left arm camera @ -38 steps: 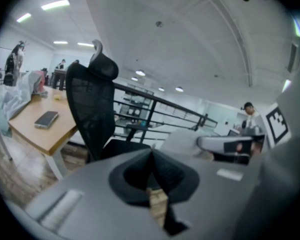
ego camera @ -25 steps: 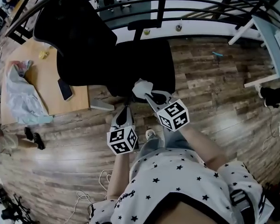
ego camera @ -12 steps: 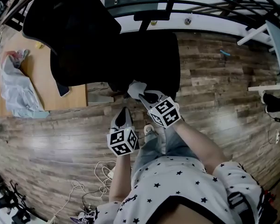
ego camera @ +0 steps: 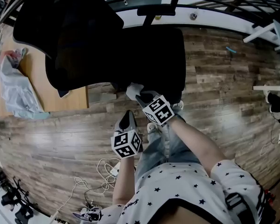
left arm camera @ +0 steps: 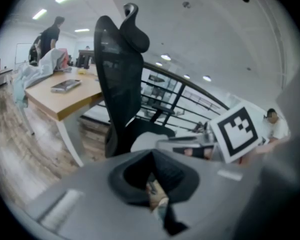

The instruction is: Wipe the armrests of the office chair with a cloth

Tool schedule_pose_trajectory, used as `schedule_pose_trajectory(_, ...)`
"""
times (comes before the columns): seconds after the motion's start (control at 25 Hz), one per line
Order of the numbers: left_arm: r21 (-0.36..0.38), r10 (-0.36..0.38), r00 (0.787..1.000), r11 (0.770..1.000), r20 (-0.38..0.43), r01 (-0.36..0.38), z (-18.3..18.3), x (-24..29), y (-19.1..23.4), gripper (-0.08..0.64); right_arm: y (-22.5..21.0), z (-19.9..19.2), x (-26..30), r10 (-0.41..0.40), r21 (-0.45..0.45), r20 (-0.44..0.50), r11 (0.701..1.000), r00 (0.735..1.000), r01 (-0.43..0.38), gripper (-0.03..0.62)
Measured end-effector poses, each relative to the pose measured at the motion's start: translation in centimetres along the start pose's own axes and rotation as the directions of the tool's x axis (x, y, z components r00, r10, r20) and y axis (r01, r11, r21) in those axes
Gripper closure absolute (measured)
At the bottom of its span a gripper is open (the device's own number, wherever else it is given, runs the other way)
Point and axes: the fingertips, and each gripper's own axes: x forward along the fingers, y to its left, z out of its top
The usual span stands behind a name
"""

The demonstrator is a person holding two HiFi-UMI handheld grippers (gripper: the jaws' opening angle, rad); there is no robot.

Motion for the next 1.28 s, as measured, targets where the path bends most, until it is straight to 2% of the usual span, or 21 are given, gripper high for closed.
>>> schedule_pose_trajectory(0.32,0.014,0.002,1.0,1.0,-0.03,-0.002,-1.1,0.6,0.1,0.555,-0.1,-2.0,2.6,0.013,0.002,-0.059,1.0,0.998,-0.012,0.565)
schedule_pose_trajectory(0.72,0.019,0.003,0.999,1.0,-0.047,-0.002,-1.8,0.5,0.1,0.555,-2.3,-5.3,3.1,-0.05,0.078,-0.127,0.995,0.991,0.06,0.565)
schedule_pose_trajectory(1.28,0.025,0.002,0.998,1.0,-0.056,-0.001,-2.3,0.3,0.0,0.555,-3.7,-7.2,3.7,-0.113,0.076,-0.202,0.989,0.973,0.13,0.565)
